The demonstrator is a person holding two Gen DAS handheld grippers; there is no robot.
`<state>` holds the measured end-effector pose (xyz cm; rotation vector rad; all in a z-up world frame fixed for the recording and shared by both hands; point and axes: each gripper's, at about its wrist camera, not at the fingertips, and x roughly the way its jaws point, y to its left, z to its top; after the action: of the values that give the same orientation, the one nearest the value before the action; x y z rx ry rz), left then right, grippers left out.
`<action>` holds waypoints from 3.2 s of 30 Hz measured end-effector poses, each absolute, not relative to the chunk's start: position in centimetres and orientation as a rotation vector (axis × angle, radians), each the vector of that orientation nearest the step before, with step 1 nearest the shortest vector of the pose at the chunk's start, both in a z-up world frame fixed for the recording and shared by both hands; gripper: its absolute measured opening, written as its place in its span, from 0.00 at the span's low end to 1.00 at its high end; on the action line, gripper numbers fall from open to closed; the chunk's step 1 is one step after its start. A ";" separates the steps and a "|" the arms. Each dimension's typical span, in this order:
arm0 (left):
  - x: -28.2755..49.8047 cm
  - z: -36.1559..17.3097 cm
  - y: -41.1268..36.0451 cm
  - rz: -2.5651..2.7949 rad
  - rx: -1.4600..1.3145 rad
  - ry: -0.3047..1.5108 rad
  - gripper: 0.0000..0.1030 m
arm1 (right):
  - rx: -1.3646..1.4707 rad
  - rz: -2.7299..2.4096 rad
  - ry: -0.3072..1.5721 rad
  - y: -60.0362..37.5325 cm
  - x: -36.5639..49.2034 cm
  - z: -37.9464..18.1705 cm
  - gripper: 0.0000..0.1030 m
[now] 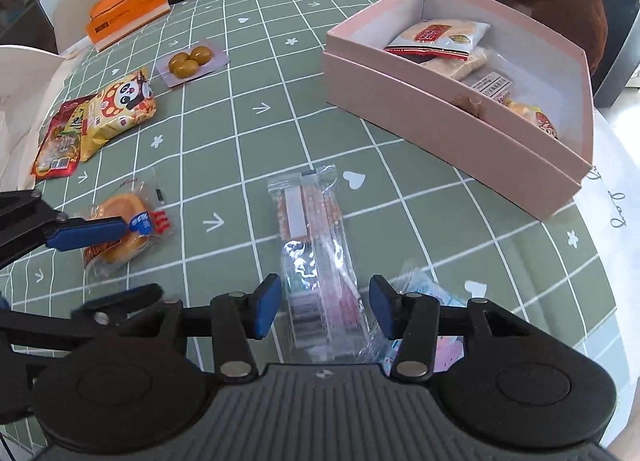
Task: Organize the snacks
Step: 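Close the right gripper on the clear stick-snack packet while the left gripper holds the bun, then carry the bun and stick packet over the pink box while opening both grippers to drop them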
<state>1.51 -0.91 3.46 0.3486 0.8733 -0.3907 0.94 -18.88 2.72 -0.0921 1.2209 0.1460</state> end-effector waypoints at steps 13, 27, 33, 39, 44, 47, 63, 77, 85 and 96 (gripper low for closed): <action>5.9 2.6 3.0 -0.287 0.126 0.949 0.60 | -0.064 0.045 1.180 -20.9 -0.7 4.5 0.49; 5.8 2.2 4.7 -0.372 -0.122 0.989 0.58 | -0.125 0.086 1.175 -18.4 -1.2 3.6 0.61; 3.1 2.3 5.9 -0.336 -0.160 0.972 0.56 | -0.116 0.126 1.181 -17.4 -1.3 3.3 0.61; 1.9 2.3 7.4 -0.310 -0.213 0.969 0.56 | -0.157 0.097 1.151 -17.5 -1.3 3.8 0.61; 1.4 2.4 7.5 -0.291 -0.210 0.973 0.56 | -0.208 0.117 1.129 -17.0 -1.1 4.1 0.61; 1.4 2.4 7.2 -0.288 -0.198 0.974 0.56 | -0.215 0.139 1.131 -16.4 -0.3 3.8 0.61; 0.0 2.9 5.4 -0.297 -0.061 1.034 0.58 | -0.125 0.149 1.185 -16.2 3.5 1.9 0.38; 0.3 2.6 4.1 -0.312 -0.050 1.043 0.57 | -0.079 0.187 1.177 -17.6 0.1 4.3 0.34; 0.4 4.8 2.5 -0.388 -0.117 1.003 0.48 | 0.020 0.149 1.139 -20.5 -1.9 6.7 0.34; 8.3 15.9 -4.8 -0.516 -0.114 0.712 0.42 | 0.106 0.103 0.921 -26.8 0.1 16.9 0.34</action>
<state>8.29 -4.81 15.94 -0.1137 0.7117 -0.5156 0.13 -26.81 16.88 0.1065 0.9211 0.1030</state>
